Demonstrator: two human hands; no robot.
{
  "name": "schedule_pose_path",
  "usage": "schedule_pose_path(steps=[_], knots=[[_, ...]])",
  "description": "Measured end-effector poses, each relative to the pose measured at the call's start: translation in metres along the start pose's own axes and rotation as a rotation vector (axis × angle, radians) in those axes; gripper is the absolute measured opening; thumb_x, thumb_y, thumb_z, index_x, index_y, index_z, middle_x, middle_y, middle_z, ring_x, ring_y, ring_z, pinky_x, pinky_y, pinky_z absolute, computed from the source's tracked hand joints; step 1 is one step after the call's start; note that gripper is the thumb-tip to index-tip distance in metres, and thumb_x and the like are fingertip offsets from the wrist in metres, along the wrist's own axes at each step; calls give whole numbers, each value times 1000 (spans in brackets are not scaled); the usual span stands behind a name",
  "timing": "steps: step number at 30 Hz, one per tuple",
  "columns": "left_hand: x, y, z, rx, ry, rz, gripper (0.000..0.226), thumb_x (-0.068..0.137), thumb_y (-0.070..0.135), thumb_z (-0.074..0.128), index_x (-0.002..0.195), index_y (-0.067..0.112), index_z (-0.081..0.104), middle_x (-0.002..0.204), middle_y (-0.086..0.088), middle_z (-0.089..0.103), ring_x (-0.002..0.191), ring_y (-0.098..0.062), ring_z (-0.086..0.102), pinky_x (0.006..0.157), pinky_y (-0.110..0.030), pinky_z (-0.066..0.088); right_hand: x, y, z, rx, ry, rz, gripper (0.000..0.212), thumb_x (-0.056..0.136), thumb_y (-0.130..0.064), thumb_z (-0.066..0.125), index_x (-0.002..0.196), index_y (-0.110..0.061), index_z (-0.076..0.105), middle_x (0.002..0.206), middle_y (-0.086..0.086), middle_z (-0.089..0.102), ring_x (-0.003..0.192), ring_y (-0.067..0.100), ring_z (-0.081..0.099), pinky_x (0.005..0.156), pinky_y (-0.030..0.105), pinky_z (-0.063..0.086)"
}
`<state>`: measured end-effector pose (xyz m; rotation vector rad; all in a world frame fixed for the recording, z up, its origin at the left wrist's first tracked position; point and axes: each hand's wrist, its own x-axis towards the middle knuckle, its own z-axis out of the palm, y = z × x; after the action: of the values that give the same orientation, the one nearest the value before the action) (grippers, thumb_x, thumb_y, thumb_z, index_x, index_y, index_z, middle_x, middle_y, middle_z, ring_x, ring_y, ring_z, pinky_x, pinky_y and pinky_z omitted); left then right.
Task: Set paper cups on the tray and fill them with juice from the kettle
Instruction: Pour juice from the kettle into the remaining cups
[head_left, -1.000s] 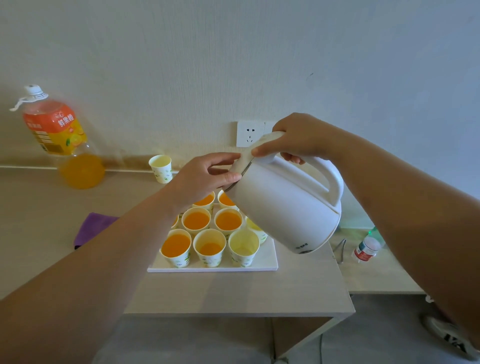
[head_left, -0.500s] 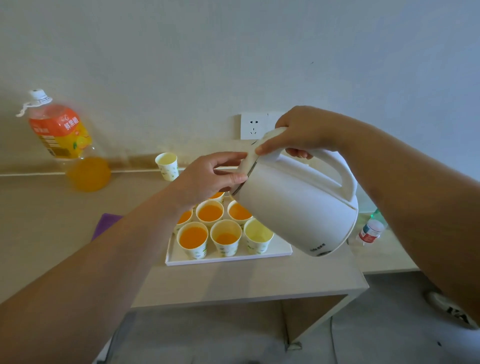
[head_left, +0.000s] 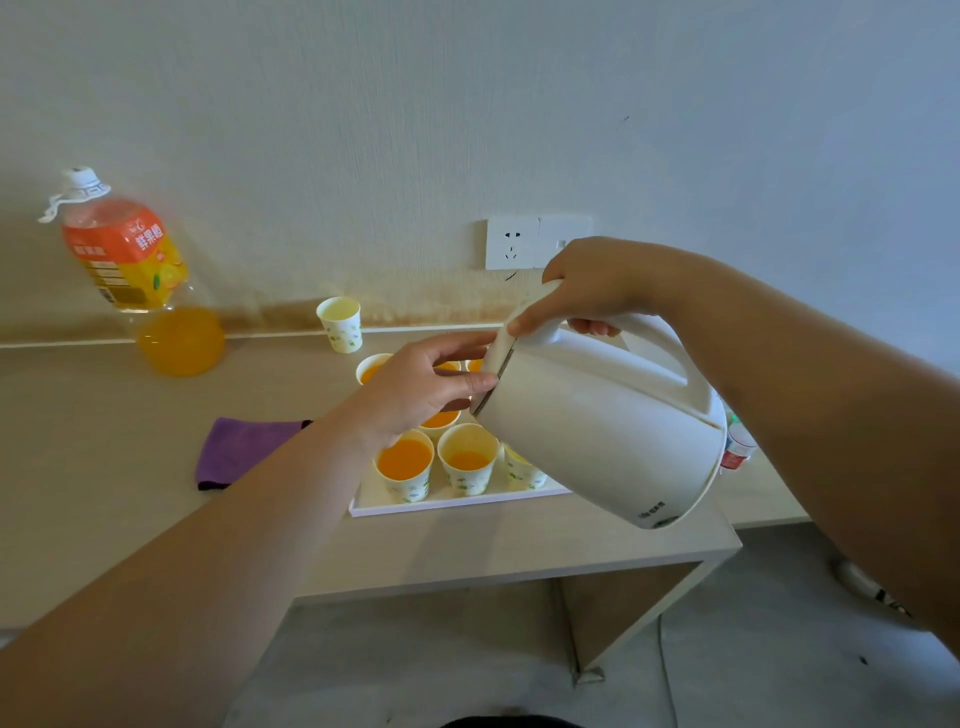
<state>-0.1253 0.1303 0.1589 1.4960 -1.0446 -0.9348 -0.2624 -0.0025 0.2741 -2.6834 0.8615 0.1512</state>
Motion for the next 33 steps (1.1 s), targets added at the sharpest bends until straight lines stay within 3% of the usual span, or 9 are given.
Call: schedule_pose_path(steps=[8, 21, 27, 33], knots=[[-5, -10, 1, -73, -11, -21, 44, 86, 9, 68, 124, 28, 61, 122, 9, 66, 106, -12, 66, 81, -21, 55, 1, -7, 8, -47, -51, 20, 47, 79, -56, 65, 78, -9, 58, 60, 2, 61, 51, 16, 55, 57, 24, 42], [-6, -13, 2, -113, -13, -39, 41, 86, 7, 68, 119, 30, 62, 121, 10, 66, 106, -11, 66, 85, -24, 55, 4, -9, 10, -61, -51, 24, 56, 80, -57, 65, 95, -3, 65, 61, 2, 62, 47, 15, 54, 56, 23, 43], [-6, -12, 2, -120, -4, -36, 39, 86, 8, 67, 116, 32, 63, 120, 9, 66, 107, -11, 65, 82, -22, 56, 6, -11, 8, -120, -60, 24, 59, 80, -60, 62, 93, -2, 67, 69, 5, 66, 53, 16, 57, 56, 23, 39], [-5, -14, 2, -131, 13, -49, 40, 85, 10, 69, 117, 33, 63, 122, 7, 66, 110, -15, 64, 91, -32, 54, 8, -12, 5, -96, -51, 36, 50, 76, -58, 68, 76, -9, 61, 58, 1, 60, 44, 14, 54, 57, 24, 45]])
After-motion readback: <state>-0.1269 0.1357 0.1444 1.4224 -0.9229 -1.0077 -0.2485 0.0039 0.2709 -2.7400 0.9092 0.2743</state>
